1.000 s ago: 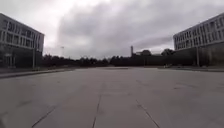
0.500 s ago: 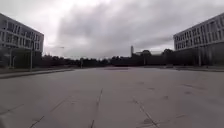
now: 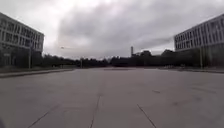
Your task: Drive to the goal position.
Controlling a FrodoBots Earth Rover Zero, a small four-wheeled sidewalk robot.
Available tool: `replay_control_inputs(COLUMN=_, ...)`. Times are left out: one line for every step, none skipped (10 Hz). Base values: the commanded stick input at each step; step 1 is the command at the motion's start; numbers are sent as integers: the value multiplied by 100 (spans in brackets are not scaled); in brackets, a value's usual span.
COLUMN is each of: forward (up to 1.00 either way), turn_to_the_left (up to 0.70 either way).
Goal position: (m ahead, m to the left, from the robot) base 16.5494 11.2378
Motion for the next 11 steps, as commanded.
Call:
replay_control_inputs(forward=70, turn_to_the_left=2)
replay_control_inputs(forward=70, turn_to_the_left=2)
replay_control_inputs(forward=70, turn_to_the_left=2)
replay_control_inputs(forward=70, turn_to_the_left=0)
replay_control_inputs(forward=70, turn_to_the_left=1)
replay_control_inputs(forward=70, turn_to_the_left=2)
replay_control_inputs(forward=70, turn_to_the_left=2)
replay_control_inputs(forward=70, turn_to_the_left=2)
replay_control_inputs(forward=70, turn_to_the_left=0)
replay_control_inputs(forward=70, turn_to_the_left=2)
replay_control_inputs(forward=70, turn_to_the_left=1)
